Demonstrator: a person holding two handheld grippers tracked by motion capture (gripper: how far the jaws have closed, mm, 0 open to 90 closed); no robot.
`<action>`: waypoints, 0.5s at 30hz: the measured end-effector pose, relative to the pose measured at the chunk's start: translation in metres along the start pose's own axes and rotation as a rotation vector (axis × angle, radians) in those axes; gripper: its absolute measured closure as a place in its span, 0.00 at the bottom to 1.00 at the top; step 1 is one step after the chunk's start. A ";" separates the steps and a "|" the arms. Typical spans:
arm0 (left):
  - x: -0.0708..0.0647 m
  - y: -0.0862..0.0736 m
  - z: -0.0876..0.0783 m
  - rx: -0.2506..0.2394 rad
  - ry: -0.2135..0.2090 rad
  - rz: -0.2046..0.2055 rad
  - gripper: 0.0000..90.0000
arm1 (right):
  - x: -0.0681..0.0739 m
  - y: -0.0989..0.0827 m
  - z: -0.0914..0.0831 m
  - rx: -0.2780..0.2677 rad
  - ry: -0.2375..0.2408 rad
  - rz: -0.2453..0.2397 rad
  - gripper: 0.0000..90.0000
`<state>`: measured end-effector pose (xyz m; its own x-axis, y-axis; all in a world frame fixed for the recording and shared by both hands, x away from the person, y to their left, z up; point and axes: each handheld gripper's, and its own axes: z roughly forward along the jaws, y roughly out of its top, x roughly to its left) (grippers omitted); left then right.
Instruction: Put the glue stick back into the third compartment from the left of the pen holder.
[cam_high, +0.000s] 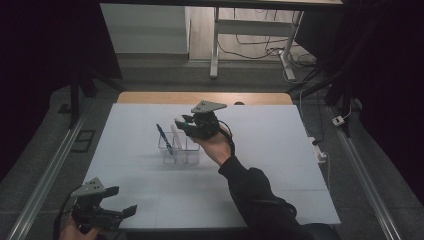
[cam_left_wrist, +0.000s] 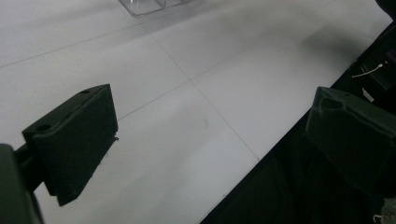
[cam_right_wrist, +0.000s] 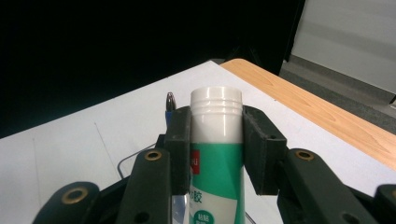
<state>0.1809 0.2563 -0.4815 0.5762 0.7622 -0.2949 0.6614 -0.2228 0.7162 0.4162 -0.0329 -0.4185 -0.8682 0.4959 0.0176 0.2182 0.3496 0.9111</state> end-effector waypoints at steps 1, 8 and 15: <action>0.000 0.000 0.000 0.000 -0.001 0.000 0.02 | 0.000 -0.001 0.002 0.006 -0.005 -0.002 0.72; 0.000 0.000 0.000 0.001 -0.003 -0.001 0.02 | 0.000 -0.006 0.011 0.006 -0.018 -0.003 0.72; 0.000 0.000 0.000 0.001 -0.003 -0.001 0.02 | 0.000 -0.016 0.017 0.009 -0.022 -0.002 0.72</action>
<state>0.1809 0.2562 -0.4815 0.5767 0.7608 -0.2977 0.6624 -0.2222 0.7155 0.4209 -0.0249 -0.4402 -0.8586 0.5127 0.0068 0.2207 0.3576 0.9074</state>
